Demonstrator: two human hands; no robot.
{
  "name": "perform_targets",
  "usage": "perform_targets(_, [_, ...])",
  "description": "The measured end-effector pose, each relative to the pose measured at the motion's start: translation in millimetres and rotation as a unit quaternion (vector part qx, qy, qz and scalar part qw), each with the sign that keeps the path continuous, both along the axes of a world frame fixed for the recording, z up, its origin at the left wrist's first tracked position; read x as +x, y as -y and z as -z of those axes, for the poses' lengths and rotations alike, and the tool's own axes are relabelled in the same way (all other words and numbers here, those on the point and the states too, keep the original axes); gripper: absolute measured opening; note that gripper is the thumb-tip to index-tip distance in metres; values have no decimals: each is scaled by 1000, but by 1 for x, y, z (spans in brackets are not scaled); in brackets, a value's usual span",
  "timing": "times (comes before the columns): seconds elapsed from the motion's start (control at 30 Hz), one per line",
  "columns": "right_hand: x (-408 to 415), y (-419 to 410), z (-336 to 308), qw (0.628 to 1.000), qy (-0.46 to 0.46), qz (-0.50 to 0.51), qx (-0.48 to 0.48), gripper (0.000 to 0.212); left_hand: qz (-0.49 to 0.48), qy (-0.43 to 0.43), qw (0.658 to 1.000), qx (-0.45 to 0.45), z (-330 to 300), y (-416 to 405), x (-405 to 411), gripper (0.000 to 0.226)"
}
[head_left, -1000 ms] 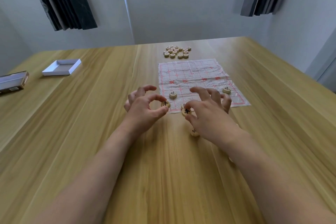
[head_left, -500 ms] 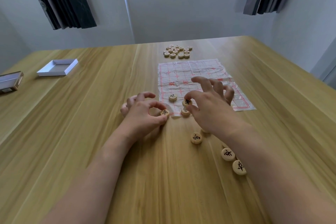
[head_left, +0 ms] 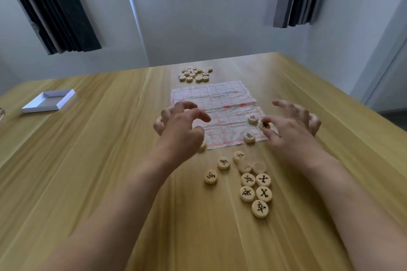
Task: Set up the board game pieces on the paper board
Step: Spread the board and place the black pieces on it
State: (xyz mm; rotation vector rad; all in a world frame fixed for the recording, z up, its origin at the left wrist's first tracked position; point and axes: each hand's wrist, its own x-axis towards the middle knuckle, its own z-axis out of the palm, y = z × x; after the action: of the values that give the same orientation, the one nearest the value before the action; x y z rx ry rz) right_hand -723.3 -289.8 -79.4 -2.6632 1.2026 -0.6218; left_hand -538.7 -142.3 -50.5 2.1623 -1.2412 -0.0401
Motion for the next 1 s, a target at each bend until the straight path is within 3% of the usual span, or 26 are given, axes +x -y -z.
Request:
perform_targets(0.2, [-15, 7, 13, 998, 3, 31, 60, 22, 43, 34, 998, 20, -4, 31, -28, 43])
perform_targets(0.67, [-19, 12, 16, 996, 20, 46, 80, 36, 37, 33, 998, 37, 3, 42, -39, 38])
perform_targets(0.83, [-12, -8, 13, 994, 101, 4, 47, 38, 43, 31, 998, 15, 10, 27, -42, 35])
perform_targets(1.0, [4, -43, 11, 983, 175, -58, -3, 23, 35, 50, 998, -16, 24, -17, -28, 25])
